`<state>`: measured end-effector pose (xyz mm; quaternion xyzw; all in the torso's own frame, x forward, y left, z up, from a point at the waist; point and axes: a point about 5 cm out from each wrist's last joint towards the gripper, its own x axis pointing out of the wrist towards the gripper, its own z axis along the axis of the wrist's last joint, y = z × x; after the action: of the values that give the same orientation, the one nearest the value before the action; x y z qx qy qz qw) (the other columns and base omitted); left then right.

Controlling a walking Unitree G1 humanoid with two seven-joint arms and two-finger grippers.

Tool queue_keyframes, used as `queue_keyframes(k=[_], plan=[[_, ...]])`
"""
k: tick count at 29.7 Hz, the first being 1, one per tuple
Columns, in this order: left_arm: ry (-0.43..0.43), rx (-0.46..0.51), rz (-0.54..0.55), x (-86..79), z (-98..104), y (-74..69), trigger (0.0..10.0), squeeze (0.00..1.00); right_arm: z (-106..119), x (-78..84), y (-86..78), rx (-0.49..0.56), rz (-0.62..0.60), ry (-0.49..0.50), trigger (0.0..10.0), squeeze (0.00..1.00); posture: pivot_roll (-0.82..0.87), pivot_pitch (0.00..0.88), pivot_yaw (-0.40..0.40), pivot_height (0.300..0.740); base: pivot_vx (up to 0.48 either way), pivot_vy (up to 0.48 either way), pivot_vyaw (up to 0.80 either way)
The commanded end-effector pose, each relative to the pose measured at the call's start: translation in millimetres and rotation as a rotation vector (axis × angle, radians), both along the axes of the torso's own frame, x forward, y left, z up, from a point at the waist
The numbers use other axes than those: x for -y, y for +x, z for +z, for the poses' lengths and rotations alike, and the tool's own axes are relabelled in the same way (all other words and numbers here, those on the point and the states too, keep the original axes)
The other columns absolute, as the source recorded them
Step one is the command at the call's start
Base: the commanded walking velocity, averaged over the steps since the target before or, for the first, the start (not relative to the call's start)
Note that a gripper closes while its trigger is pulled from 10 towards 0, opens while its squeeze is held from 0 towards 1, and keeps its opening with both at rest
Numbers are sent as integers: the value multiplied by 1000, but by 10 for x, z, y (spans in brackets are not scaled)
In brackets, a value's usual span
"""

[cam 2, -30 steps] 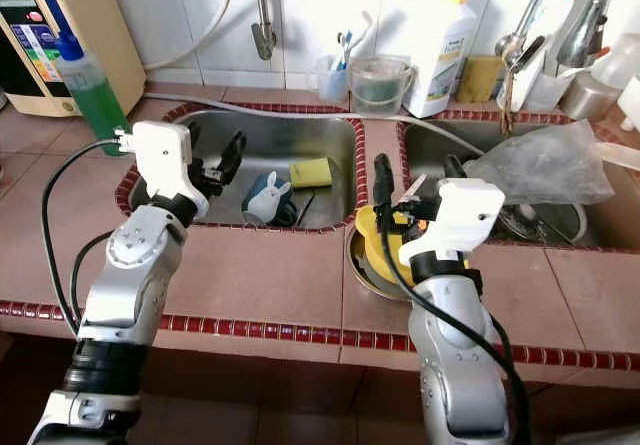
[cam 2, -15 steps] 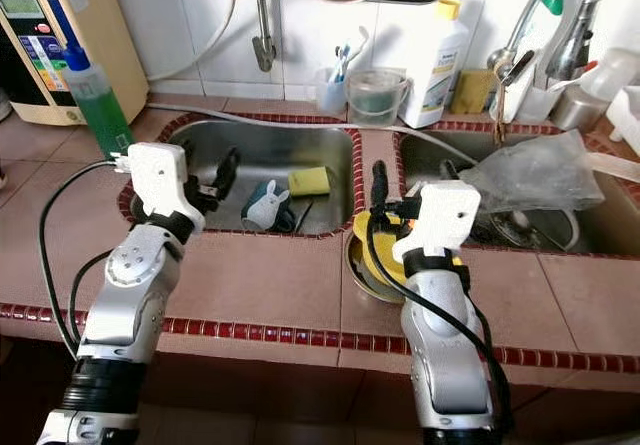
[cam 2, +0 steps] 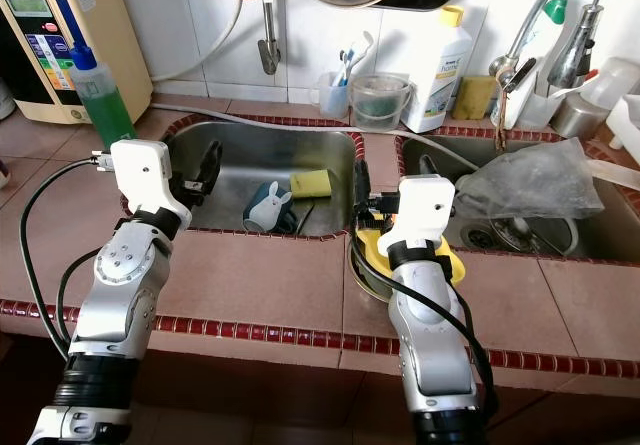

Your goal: Kitchen organization

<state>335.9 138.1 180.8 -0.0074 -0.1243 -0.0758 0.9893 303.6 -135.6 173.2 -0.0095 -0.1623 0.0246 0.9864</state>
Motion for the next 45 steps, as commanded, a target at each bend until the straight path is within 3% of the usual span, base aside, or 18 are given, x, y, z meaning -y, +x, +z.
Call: queue_keyframes(k=[1, 7, 17, 25, 28, 33, 45], plan=[[7, 11, 9, 1, 47, 49, 10000, 0, 26, -3, 41, 22, -10, -15, 10000, 0, -88, 0, 20, 740, 0, 0, 0], [-12, 31, -74, 101, 141, 175, 10000, 0, 72, -17, 171, 31, 30, -50, 10000, 0, -85, 0, 18, 740, 0, 0, 0], [19, 62, -89, 139, 197, 278, 10000, 0, 95, -4, 275, 61, 8, -66, 10000, 0, -89, 0, 22, 740, 0, 0, 0], [-4, 42, -122, 137, 17, 121, 10000, 0, -43, 0, 137, 38, -62, -44, 10000, 0, -104, 0, 37, 740, 0, 0, 0], [-61, 14, -114, 91, -68, 46, 10000, 0, -138, 44, 61, -6, -100, -19, 10000, 0, -106, 0, 37, 740, 0, 0, 0], [-38, 9, -100, 78, -141, -47, 10000, 0, -199, 83, -40, 8, -116, -68, 10000, 0, -104, 0, 35, 740, 0, 0, 0], [34, 25, -112, 30, -109, -177, 10000, 0, -179, 87, -151, 4, -93, -49, 10000, 0, -95, 0, 30, 740, 0, 0, 0]])
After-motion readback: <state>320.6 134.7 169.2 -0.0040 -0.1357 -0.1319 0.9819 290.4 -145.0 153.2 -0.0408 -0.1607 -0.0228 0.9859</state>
